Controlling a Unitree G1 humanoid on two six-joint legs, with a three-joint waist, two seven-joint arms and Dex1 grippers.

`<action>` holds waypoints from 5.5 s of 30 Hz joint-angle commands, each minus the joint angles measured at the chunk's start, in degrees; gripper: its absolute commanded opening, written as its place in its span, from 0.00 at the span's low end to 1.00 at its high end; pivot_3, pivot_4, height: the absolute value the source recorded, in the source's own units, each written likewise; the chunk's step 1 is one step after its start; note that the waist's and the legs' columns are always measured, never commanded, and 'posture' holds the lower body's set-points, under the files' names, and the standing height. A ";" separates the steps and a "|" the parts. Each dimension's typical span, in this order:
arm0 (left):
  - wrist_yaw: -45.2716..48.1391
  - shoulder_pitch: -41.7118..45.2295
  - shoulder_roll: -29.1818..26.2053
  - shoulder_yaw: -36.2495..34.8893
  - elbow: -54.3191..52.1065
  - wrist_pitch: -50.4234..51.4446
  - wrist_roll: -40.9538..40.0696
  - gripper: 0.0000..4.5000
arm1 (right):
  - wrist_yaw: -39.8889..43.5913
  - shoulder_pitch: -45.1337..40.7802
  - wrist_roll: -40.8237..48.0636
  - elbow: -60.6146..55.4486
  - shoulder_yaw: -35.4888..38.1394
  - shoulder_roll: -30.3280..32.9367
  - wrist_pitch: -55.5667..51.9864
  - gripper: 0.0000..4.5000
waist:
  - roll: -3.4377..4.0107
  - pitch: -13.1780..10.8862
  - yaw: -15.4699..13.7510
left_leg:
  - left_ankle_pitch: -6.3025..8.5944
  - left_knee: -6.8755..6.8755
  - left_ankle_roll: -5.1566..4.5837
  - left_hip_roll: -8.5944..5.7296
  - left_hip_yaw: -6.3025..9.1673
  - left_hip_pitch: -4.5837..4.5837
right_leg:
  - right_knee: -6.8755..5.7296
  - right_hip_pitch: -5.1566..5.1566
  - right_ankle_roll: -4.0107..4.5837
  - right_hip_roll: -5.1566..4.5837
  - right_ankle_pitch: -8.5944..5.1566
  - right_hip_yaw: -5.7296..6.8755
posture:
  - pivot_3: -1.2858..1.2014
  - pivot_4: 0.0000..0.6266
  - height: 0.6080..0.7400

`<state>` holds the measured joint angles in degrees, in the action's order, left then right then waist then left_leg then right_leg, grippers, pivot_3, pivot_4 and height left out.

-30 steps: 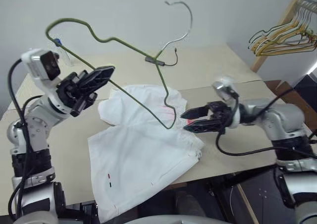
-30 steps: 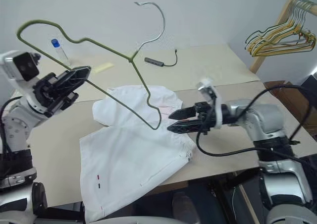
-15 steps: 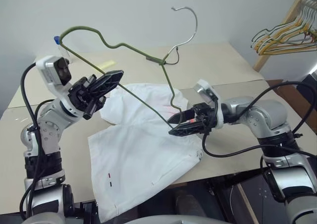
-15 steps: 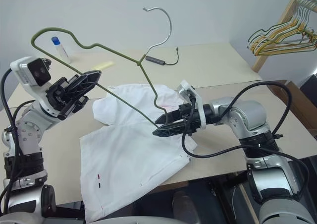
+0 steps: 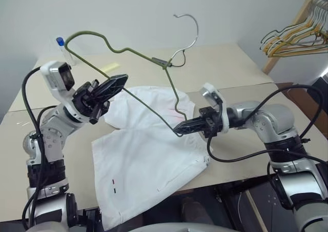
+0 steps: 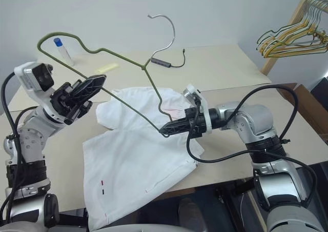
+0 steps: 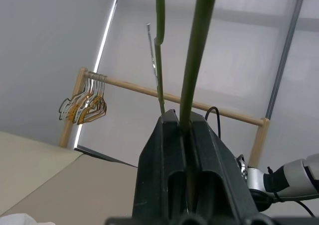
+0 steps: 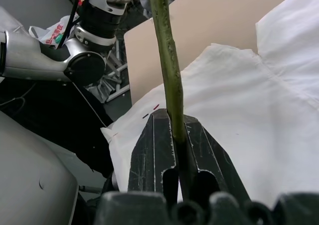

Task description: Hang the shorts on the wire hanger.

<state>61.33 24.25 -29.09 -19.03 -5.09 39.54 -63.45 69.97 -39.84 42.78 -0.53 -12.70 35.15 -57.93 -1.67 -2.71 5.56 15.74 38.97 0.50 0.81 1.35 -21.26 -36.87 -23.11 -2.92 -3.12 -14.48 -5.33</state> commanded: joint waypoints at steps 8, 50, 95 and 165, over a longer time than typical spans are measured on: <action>-1.97 -1.53 0.49 4.34 -0.33 -2.62 7.66 0.52 | -4.14 0.80 2.54 -1.47 6.05 -1.22 -1.98 0.00 | 0.00 0.00 0.02 | 0.00 0.01 0.00 -0.01 0.00 0.00 | -0.01 0.01 0.00 0.00 0.01 -0.01 | 0.49 0.00 1.00; 5.06 -11.39 -9.59 16.01 -4.38 -16.35 30.40 0.99 | 22.12 11.50 -8.38 30.68 -6.58 27.02 -12.30 0.00 | 0.21 0.07 1.53 | 0.00 0.01 -0.02 0.04 -0.29 0.18 | 0.07 0.20 -0.46 0.02 -0.26 -0.17 | 0.48 0.00 1.00; 0.10 -16.02 -7.51 17.40 -8.78 -16.91 33.59 0.99 | 22.53 -9.85 -8.64 53.10 -24.40 14.45 0.15 0.00 | 0.29 0.12 -1.35 | 0.00 0.07 -0.02 -0.01 -0.27 0.20 | -0.10 0.15 -0.02 -0.02 0.02 -0.16 | 0.52 0.00 1.00; 31.17 26.99 -28.90 42.32 31.50 -37.08 32.89 0.15 | -0.19 -4.58 -34.44 -10.81 -12.50 7.42 14.73 0.00 | 0.32 0.14 -1.40 | -0.03 0.19 0.01 0.00 -0.09 -0.06 | -0.25 -0.11 -0.03 0.03 0.06 0.04 | 0.49 0.00 1.00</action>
<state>92.32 49.99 -57.05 23.14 27.55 3.56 -30.67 69.79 -42.35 8.05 -9.57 -26.49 42.73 -42.95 -1.35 -2.58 4.16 15.71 39.16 0.51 0.81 1.26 -21.32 -37.12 -23.22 -2.96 -3.08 -14.42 -5.30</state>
